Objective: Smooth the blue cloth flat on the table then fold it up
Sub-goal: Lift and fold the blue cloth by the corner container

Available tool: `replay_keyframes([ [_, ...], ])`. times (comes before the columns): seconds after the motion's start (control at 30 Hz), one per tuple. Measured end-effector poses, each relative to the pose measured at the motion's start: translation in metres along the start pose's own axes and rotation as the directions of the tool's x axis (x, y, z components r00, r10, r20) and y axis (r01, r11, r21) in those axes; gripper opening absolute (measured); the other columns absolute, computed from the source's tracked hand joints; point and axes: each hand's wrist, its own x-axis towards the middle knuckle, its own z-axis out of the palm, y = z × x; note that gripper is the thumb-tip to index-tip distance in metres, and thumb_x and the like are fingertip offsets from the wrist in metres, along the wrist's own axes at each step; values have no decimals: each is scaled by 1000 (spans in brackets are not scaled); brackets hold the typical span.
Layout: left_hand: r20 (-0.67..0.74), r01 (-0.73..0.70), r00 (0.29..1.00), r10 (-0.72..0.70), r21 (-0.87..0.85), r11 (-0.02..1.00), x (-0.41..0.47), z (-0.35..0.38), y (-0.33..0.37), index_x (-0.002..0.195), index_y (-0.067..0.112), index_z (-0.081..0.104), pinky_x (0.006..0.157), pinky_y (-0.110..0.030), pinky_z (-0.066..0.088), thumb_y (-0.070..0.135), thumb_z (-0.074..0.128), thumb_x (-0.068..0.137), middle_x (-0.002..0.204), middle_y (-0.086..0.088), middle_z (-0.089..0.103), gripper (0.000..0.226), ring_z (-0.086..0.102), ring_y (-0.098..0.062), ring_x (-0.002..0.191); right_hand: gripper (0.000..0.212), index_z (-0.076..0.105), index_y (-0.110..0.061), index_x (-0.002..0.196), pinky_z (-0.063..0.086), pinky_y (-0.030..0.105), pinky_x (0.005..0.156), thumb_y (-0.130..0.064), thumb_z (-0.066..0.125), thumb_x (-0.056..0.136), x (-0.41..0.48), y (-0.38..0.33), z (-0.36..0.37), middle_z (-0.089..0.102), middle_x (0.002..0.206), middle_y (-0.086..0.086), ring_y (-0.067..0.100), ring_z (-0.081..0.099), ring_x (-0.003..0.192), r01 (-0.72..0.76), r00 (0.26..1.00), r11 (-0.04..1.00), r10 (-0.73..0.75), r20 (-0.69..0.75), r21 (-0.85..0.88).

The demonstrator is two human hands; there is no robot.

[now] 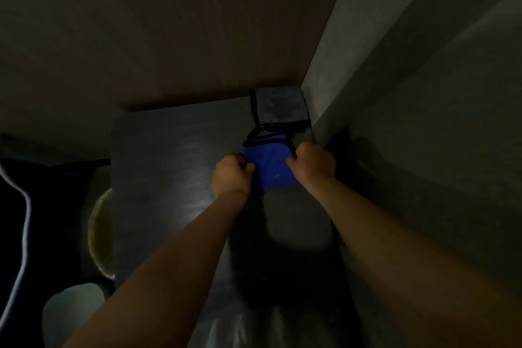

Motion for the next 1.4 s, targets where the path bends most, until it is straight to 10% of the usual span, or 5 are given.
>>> replay_keyframes([
  [0.57, -93, -128, 989, 117, -130, 983, 49, -66, 103, 79, 10, 67, 80, -37, 56, 18, 66, 85, 88, -13, 70, 10, 67, -26, 85, 23, 59, -2, 116, 49, 33, 89, -4, 44, 98, 37, -44, -105, 60, 123, 16, 27, 60, 112, -6, 995, 967, -20, -98, -254],
  [0.97, -16, -128, 992, 127, -147, 981, 109, -33, 88, 61, 14, 57, 67, -25, 45, 14, 66, 86, 65, -1, 58, 27, 59, -16, 71, 28, 60, -1, 116, 49, 31, 83, -6, 36, 102, 94, -54, -79, 60, 123, 16, 24, 62, 107, -28, 989, 961, -14, -148, -274],
  [1.07, 4, -118, 993, 120, -152, 981, 117, -22, 78, 74, 6, 65, 71, -27, 49, 14, 66, 86, 75, -5, 64, 15, 61, -17, 76, 30, 62, -2, 95, 47, 30, 75, -3, 33, 102, 101, -49, -65, 62, 121, 16, 20, 62, 88, -34, 997, 968, 17, -71, -248],
  [1.4, 32, -55, 997, 65, -239, 970, 125, -9, 59, 92, 3, 64, 78, -25, 47, 19, 68, 85, 95, -11, 68, 18, 63, -22, 91, 29, 55, 1, 122, 51, 32, 79, -3, 34, 102, 106, -44, -47, 61, 122, 18, 27, 63, 107, -63, 989, 942, 14, -148, -331],
])
